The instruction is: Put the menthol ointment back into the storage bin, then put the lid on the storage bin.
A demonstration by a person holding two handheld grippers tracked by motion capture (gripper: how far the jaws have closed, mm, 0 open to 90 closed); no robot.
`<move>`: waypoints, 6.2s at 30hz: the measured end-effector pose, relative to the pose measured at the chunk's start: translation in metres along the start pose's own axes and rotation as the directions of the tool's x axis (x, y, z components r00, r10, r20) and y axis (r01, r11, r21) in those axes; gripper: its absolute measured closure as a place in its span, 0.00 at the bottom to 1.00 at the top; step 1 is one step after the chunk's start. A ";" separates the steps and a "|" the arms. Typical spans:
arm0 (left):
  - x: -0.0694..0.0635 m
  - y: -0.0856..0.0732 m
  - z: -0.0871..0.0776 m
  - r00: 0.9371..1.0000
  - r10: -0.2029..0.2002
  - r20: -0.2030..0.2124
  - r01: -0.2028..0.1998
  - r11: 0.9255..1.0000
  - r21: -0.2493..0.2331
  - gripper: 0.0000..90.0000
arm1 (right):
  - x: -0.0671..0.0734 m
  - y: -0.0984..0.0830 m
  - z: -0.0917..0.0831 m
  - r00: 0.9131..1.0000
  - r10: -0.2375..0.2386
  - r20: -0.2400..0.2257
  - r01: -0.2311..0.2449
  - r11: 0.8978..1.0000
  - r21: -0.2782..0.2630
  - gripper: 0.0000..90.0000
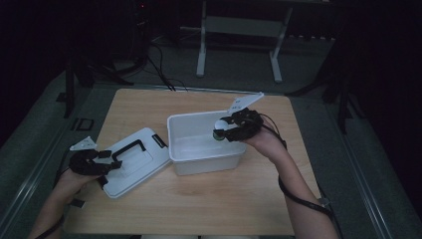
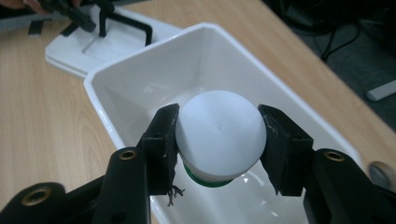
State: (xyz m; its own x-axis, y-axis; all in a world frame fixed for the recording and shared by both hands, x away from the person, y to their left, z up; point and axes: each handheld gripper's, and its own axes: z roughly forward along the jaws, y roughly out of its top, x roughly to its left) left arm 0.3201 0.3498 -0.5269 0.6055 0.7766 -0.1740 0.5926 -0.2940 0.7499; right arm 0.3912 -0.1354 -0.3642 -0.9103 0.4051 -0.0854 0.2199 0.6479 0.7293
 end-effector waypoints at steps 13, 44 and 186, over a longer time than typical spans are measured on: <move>0.001 -0.001 0.000 1.000 0.008 0.001 -0.008 1.000 0.010 0.31 | -0.004 -0.006 0.058 0.995 0.009 -0.100 0.002 0.994 0.106 0.56; 0.003 -0.009 -0.002 1.000 0.008 -0.015 -0.008 1.000 0.017 0.31 | -0.005 -0.003 0.148 0.984 -0.032 -0.178 0.090 0.940 0.329 0.56; -0.154 0.260 0.064 0.778 0.574 0.256 -0.571 0.816 -0.093 0.93 | 0.003 -0.265 -0.017 0.911 0.410 0.039 -0.404 0.909 -0.101 0.16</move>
State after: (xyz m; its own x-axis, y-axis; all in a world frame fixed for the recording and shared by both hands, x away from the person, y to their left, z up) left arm 0.4153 0.1184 -0.3457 0.9470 0.2930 0.1317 0.0883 -0.6317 0.7702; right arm 0.3242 -0.3172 -0.5462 -0.7258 0.6598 0.1946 0.5327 0.3602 0.7658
